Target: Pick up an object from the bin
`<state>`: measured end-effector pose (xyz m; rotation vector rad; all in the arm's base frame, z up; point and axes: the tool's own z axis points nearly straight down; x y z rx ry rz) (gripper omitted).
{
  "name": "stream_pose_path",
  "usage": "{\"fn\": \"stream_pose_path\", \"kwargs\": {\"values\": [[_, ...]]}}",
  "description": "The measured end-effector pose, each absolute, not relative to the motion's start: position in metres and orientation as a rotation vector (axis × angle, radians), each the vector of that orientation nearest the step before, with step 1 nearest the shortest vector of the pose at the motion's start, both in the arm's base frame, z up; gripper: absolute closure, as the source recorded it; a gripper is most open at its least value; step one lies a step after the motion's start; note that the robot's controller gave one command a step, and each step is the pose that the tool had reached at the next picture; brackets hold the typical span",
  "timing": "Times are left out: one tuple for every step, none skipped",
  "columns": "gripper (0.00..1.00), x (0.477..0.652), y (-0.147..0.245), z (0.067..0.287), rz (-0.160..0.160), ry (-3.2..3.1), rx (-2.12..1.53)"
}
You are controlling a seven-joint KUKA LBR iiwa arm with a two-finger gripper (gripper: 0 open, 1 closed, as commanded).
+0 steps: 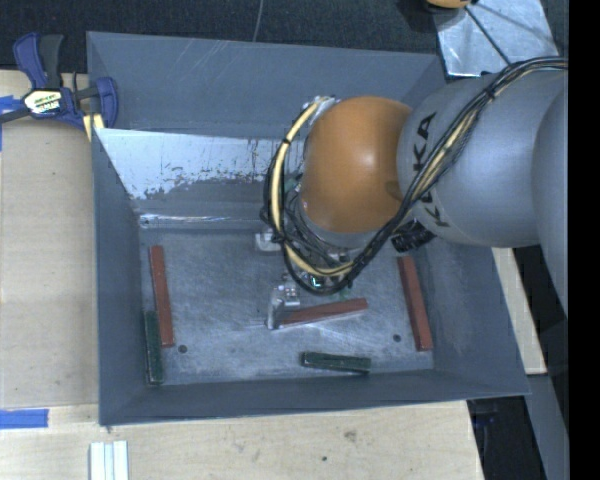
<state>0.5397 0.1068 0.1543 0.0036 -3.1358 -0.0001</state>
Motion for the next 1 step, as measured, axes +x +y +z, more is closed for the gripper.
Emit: {"fn": "stream_pose_path", "kwargs": {"values": [[0.0, 0.5417, 0.1064, 0.1588, -0.002, -3.144, 0.0]]}}
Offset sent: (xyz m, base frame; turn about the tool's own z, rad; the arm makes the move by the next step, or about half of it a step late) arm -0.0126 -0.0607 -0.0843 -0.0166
